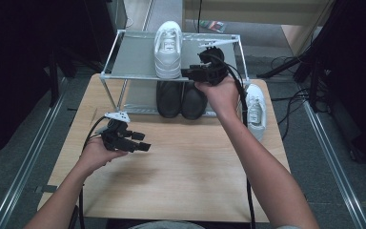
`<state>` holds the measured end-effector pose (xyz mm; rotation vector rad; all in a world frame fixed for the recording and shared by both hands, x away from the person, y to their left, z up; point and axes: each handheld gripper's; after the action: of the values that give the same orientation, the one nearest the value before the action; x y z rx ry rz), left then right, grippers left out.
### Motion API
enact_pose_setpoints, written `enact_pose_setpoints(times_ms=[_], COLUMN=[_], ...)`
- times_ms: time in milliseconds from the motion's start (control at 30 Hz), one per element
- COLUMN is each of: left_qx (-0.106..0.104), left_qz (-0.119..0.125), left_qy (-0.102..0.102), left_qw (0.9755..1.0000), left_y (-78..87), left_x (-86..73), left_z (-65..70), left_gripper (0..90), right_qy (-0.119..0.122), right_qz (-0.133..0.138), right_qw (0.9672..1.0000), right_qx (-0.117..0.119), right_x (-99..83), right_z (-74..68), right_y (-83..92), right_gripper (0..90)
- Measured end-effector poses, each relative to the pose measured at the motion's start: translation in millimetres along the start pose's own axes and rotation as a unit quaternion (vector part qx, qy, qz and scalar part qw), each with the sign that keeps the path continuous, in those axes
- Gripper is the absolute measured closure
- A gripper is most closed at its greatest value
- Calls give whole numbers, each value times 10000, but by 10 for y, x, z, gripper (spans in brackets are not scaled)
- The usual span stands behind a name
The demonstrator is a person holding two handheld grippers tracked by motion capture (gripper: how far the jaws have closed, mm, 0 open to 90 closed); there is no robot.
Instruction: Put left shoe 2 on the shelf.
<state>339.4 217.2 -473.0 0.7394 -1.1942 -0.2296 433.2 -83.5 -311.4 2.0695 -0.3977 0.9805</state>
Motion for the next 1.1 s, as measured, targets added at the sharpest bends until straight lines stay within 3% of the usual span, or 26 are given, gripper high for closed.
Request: enact_pose_setpoints(times_ms=[67,167,200,467,567,933,1100], left_qx=[-15,-22,-22,-27,-2,42,50], left_qz=[-17,-42,-60,-74,-62,-32,-55], left_qy=[-13,-9,-42,-36,-50,-27,-73], left_qw=[10000,10000,10000,10000,10000,10000,9999], left_y=[-8,-24,-27,-36,-40,-14,-23], left_x=[8,17,23,37,36,35,40], left_z=[-8,-22,-31,-43,-36,-33,-26], left_gripper=[371,371,371,374,374,375,376], right_qy=[-93,-45,81,-95,-18,122,52], right_qz=[-81,-136,-198,-240,-280,-374,-374], right_qw=[9997,9997,9996,9985,9978,9975,9973], right_qx=[221,212,201,486,594,591,636], right_x=[-114,-194,-286,-590,-709,-1107,-1235], right_z=[40,48,53,150,197,423,469], right_y=[22,44,64,164,208,341,377], right_gripper=[576,576,576,576,577,583,567])
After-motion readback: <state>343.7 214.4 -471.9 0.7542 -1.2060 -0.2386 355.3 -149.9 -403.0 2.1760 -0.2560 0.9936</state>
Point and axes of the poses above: each handheld gripper's, and its own axes: y roughly backward along the jaws, x roughly out of its top, z roughly to its right, and after that the axes turned 15 degrees about -y, right-handed
